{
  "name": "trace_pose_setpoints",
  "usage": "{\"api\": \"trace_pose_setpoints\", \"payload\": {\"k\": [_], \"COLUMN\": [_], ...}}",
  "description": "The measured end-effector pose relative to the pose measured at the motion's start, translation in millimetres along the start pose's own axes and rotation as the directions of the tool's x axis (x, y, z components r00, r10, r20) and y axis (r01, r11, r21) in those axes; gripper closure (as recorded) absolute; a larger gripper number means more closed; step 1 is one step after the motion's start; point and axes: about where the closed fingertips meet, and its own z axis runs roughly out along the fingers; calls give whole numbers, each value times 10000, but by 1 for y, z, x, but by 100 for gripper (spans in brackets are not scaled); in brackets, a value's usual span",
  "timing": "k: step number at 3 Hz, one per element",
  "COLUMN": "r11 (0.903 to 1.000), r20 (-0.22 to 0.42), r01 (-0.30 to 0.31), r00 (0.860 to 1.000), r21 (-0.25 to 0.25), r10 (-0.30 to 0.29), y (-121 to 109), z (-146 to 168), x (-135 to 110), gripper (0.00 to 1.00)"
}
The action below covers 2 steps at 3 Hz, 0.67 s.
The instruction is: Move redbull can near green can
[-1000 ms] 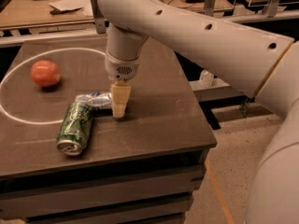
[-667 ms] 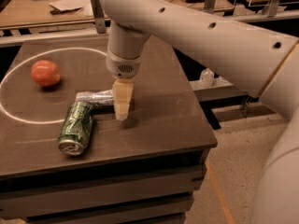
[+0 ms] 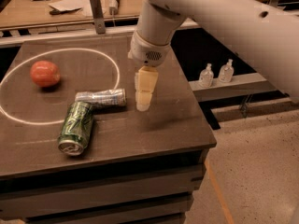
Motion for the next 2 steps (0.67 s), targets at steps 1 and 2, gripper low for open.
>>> {"api": "trace_pose_setpoints", "payload": {"k": [1,2], "r11": [10000,10000], "r20": [1026,1331], "r01": [82,-12], "r00": [9947,9911], "r21": [29,88], "r10": [-85,0], "y": [9,17], "z": [-10,-19], "x": [31,47], "gripper": [0,0]}}
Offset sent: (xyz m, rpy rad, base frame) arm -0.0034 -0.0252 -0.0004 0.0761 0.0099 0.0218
